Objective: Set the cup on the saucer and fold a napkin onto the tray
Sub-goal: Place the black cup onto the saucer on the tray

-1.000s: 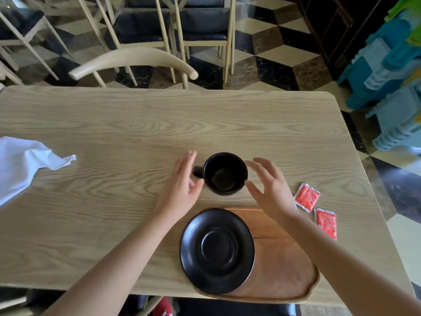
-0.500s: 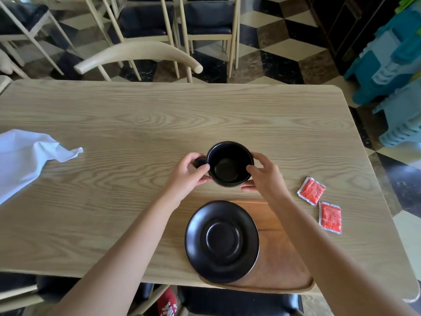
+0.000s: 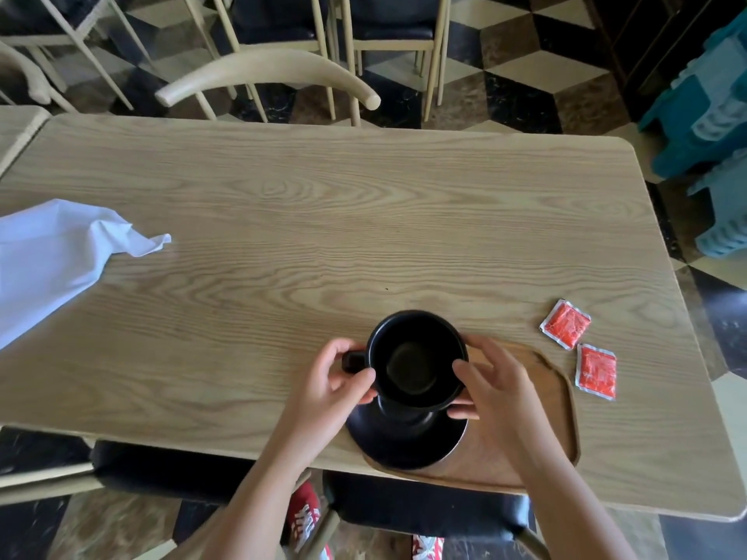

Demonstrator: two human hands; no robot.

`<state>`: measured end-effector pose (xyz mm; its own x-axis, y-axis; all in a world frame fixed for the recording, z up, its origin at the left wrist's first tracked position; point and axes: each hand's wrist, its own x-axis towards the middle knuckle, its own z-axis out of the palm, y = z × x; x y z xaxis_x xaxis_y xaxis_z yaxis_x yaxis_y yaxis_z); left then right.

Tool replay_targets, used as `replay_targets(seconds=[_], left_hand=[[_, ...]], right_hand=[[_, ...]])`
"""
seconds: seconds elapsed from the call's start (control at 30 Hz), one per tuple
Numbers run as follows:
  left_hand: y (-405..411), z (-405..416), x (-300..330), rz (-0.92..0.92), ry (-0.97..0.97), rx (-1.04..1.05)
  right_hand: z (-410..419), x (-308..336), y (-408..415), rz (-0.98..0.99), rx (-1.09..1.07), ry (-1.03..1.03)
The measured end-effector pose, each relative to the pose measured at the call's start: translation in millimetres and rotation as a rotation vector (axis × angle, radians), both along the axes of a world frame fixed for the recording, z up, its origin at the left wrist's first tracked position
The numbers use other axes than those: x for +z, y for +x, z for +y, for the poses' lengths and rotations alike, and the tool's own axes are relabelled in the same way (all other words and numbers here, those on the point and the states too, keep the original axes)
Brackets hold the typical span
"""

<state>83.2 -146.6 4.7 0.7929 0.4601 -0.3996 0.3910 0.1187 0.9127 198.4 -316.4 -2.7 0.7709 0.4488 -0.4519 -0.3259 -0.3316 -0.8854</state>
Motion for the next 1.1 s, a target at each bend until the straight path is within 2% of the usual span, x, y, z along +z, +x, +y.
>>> replay_targets(seconds=[0.33, 0.77, 1.0, 1.1], left_hand=[[-25.1, -9.8, -18.6, 0.128, 0.113, -0.027], [-30.8, -11.0, -23.9, 0.091, 0.077, -0.022], [-31.3, -11.0, -26.4, 0.06, 0.024, 0.011], [-30.7, -13.0, -24.1, 0.108, 0.083, -0.006]], right_hand=[[-6.8, -8.5, -23.4, 0.077, 0.051, -0.048], [-13.9, -12.5, -27.0, 0.119, 0.028, -0.039], [-12.9, -14.2, -29.0, 0.05, 0.061, -0.071], [-13.7, -12.0, -28.4, 0.046, 0.076, -0.11]])
